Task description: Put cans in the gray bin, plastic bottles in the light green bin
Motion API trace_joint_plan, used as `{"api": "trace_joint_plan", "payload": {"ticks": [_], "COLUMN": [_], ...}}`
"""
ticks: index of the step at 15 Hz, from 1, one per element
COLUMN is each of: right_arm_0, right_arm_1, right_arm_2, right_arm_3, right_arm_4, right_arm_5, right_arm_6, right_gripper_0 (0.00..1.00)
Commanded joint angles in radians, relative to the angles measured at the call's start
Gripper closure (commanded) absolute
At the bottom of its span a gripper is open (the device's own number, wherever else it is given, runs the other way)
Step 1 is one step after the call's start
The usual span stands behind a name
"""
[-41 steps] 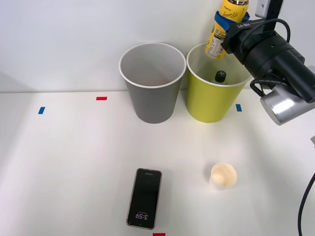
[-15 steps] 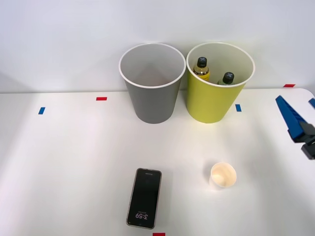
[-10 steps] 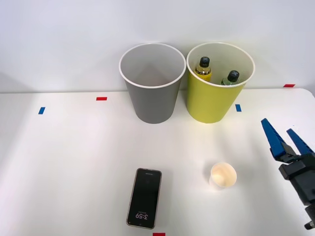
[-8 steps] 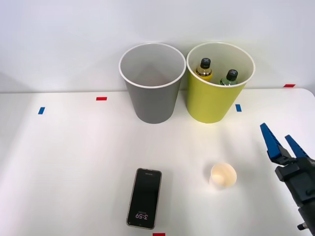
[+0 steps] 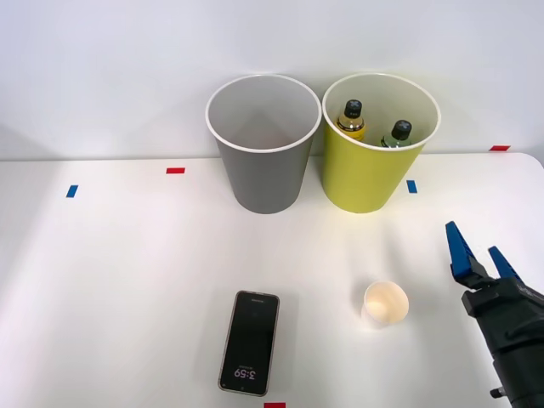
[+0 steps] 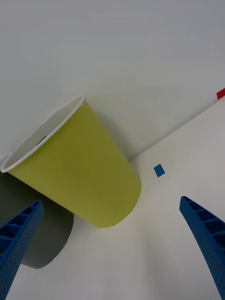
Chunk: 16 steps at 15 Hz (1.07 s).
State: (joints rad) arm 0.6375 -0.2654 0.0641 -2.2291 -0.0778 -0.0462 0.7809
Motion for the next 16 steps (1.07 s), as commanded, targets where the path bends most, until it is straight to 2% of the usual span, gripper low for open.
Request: {"api": "trace_joint_plan", "payload": {"ticks": [1, 2, 3, 4, 5, 7, 10, 13, 16], "right_arm_0": [-0.016, -0.021, -0.007, 0.027, 0.06, 0.134, 0.238, 0.341, 0.389], "right_arm_1": [0.101, 0.106, 0.098, 0.103, 0.098, 0.063, 0.018, -0.011, -0.06], "right_arm_2": [0.017, 0.016, 0.017, 0.013, 0.011, 0.023, 0.06, 0.125, 0.181], "right_arm_3": [0.111, 0.144, 0.149, 0.149, 0.149, 0.149, 0.149, 0.149, 0.149], "right_arm_4": [0.112, 0.135, 0.13, 0.098, 0.073, 0.035, 0.006, -0.008, -0.019], "right_arm_5": [-0.172, -0.228, -0.247, -0.274, -0.294, -0.336, -0.383, -0.414, -0.42], "right_arm_6": [0.003, 0.028, 0.132, 0.317, 0.397, 0.492, 0.702, 0.828, 0.867], "right_gripper_0": [0.0, 0.0, 0.0, 0.0, 0.0, 0.0, 0.0, 0.0, 0.0]}}
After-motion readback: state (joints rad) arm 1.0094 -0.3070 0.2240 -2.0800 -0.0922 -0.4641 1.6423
